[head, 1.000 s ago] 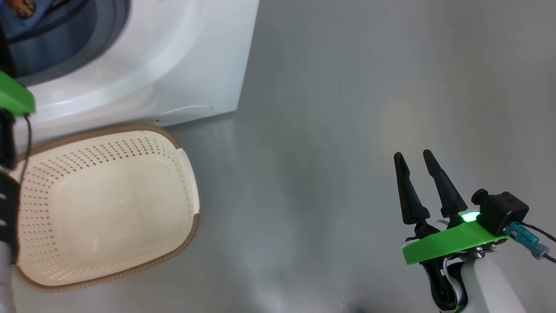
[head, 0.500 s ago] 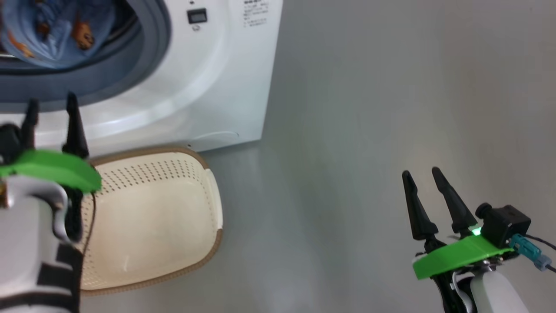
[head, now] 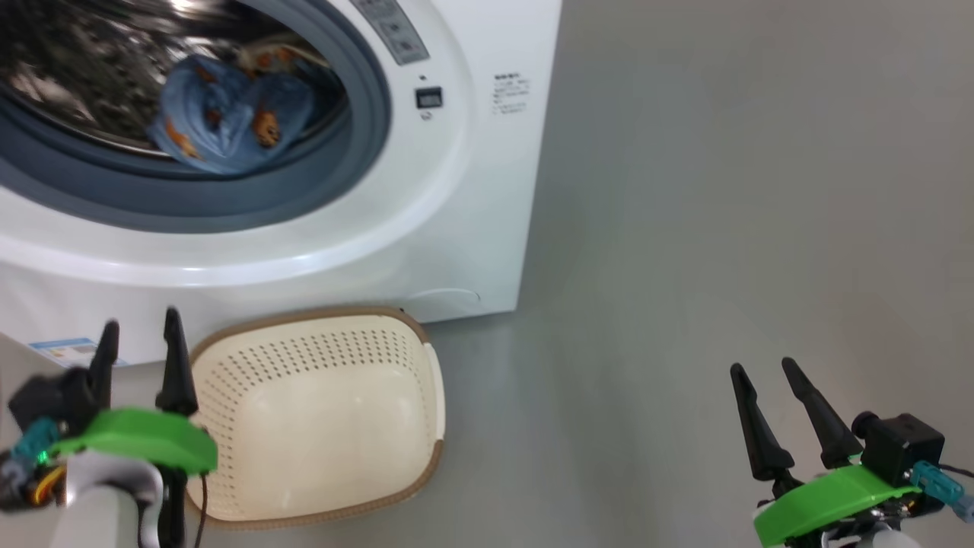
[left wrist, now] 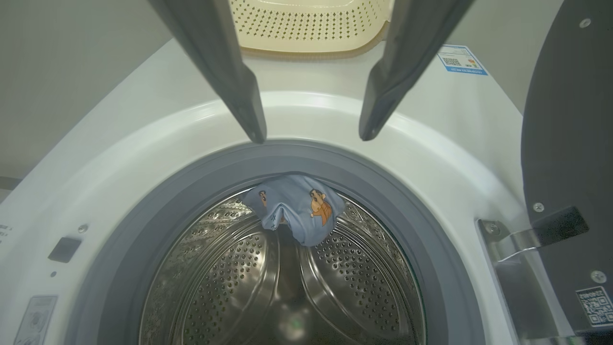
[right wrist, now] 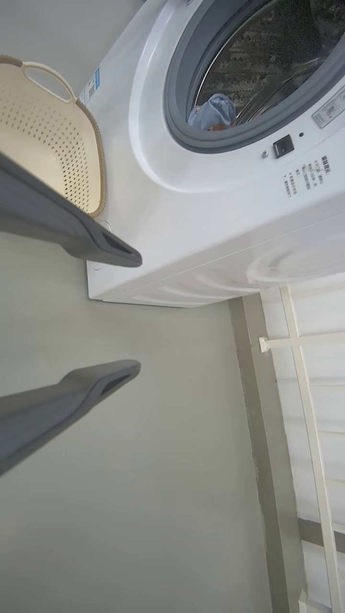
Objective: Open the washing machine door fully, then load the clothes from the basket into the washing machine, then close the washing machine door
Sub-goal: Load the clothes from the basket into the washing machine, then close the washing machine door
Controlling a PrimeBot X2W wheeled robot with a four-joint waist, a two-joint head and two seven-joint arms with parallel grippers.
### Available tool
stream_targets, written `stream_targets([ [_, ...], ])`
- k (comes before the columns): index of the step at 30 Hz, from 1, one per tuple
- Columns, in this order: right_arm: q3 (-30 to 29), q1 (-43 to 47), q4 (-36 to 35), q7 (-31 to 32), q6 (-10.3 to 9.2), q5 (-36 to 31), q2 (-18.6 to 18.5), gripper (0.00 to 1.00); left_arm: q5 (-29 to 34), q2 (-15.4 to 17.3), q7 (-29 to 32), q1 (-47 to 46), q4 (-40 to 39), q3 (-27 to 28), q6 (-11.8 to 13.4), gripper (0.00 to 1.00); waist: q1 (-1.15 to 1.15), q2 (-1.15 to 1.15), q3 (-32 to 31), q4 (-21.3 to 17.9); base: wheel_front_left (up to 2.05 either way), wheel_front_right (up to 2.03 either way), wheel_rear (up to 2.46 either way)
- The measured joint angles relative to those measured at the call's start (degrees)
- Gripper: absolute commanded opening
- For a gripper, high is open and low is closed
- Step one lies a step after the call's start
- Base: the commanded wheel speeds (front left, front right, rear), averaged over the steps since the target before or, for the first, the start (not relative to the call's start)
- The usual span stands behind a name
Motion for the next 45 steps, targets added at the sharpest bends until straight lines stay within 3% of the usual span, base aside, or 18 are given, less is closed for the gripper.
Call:
stream_targets([
  [20,-3.4,8.2,0.0,0.0,0.0,0.1,-1.1,1.0,0.3,-0.8,0.1,19.6,-11.3,-0.4,0.0,1.0,0.0,0.0,-10.2,6.1,0.0,0.0,0.0],
  [45,-3.7,8.8,-0.4,0.0,0.0,0.1,-0.9,1.0,0.3,-0.9,0.1,21.7,-13.2,-0.4,0.0,1.0,0.0,0.0,-11.0,6.7,0.0,0.0,0.0],
])
